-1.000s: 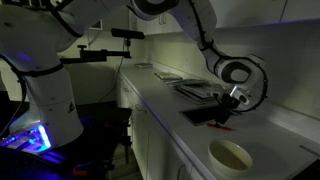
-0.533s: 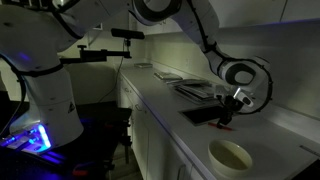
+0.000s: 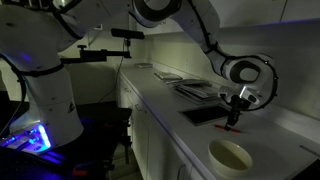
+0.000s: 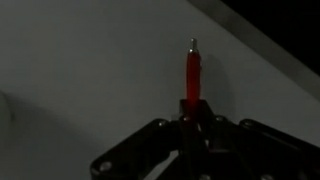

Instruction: Put the pen in the bowl

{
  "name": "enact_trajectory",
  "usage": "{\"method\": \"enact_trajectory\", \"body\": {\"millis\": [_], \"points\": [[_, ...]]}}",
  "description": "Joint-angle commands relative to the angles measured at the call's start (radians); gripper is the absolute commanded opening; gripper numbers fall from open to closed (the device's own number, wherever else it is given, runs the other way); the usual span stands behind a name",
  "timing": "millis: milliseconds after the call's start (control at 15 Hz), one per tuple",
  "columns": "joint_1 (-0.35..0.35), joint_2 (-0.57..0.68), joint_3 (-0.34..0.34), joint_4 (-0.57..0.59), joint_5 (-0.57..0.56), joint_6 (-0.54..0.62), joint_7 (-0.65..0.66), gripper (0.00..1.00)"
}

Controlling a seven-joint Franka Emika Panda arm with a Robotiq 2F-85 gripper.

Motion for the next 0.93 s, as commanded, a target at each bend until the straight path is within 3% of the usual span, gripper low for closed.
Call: {"method": "enact_trajectory", "body": {"millis": [0, 467, 867], "points": [[0.067, -0.045, -0.097, -0.040, -0.056, 0.007, 0.182, 0.03], [0.168, -0.092, -0.215, -0.079, -0.245, -0.052, 0.571, 0.03], [0.226, -0.132, -0.261, -0.096, -0.456, -0.206, 0.879, 0.03]]}}
